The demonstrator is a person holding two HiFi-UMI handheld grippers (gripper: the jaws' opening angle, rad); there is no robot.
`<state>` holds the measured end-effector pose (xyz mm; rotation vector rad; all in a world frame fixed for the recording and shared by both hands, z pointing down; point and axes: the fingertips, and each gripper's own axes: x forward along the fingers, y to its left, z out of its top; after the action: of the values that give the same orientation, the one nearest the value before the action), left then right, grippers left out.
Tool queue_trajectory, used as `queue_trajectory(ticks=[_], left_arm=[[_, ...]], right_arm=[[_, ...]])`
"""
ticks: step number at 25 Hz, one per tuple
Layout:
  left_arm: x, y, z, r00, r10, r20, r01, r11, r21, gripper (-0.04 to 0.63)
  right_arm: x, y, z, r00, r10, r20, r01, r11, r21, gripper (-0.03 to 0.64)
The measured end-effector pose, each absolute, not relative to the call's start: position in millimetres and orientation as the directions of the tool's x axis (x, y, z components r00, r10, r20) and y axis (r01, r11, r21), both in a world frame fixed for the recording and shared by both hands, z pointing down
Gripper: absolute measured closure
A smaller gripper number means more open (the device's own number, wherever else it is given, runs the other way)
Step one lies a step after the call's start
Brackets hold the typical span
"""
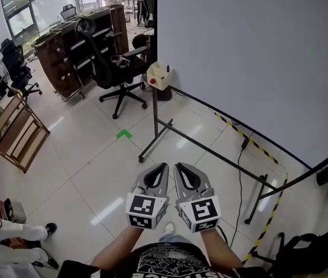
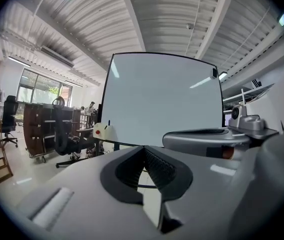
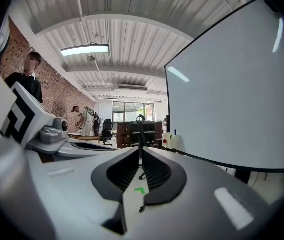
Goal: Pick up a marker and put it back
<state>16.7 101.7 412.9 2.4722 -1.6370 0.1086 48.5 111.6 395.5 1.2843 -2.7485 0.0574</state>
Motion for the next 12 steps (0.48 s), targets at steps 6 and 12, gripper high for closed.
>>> queue_trajectory(ticks=[6,12], left_arm=[[25,60,409,0.368,-0.916,0.161,-0.929,-0.356,0.097,0.591],[23,29,416,0.348,-0.921,0.176,-0.937,-0.336,0.096,0.591]], right_arm=[[54,70,390,-0.666,-0.738,0.104,-0.742,0.670,0.006,0.617],[54,35,395,-0.680,-0.726,0.105,-0.730,0.683,0.001,0.615]])
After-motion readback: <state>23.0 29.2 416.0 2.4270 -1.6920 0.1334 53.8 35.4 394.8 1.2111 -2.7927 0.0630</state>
